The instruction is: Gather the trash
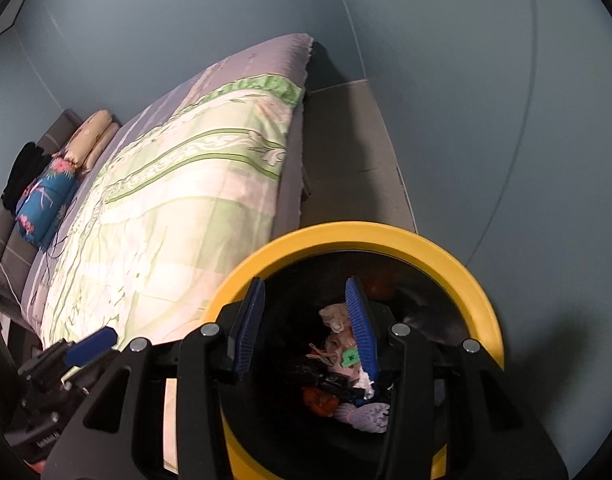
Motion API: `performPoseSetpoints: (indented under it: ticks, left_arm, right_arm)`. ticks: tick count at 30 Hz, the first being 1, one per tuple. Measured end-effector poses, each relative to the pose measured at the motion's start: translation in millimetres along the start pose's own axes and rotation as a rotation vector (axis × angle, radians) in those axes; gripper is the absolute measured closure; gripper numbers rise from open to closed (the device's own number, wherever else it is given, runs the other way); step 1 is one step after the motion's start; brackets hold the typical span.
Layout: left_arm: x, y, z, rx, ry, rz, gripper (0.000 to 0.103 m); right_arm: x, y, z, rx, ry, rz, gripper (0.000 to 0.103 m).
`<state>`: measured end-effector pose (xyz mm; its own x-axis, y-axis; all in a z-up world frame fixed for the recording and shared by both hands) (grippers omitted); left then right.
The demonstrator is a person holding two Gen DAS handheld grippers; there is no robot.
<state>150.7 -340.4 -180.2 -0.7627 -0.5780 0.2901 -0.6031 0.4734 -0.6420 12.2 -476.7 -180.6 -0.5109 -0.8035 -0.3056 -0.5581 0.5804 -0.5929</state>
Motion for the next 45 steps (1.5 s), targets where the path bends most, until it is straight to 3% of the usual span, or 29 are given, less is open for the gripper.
performPoseSetpoints:
  ticks: [12,27,35,38,45]
  left_arm:
    - [-54,2,-76,0.122,-0.118,-0.067,0.06]
    - [-124,27,-187,0.301,-0.306,-0.192,0.06]
    - [-148,52,-245,0.396,-0.415,-0.231,0.059]
    - [-151,66,-263,0.443,-0.451,-0.251,0.048]
    - [-149,87,-297,0.529,-0.518,-0.259,0.039]
  right_arm:
    - [-80,-5,-15,0.027,-0.076,-0.144,0.063]
    - [-197,9,-44,0.112,-0.183,-0.307,0.054]
    - [-241,28,-59,0.157,-0.205,-0.374,0.039]
    - [-258,37,-65,0.189,-0.207,-0.4,0.033]
    - [-282,53,-84,0.288,-0.201,-0.434,0.021]
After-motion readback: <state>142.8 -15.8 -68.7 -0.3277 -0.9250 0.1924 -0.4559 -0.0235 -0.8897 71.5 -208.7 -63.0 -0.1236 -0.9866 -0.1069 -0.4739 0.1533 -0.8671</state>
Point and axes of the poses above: each gripper's, at about its wrist camera, not at the fingertips, and z roughly the way its jaws point, x to its right, y to its underside, the point moved 6 cm from there along z, roughly the way its jaws point, and after that the axes turned 2 degrees about -z, right-handed, at the moved point
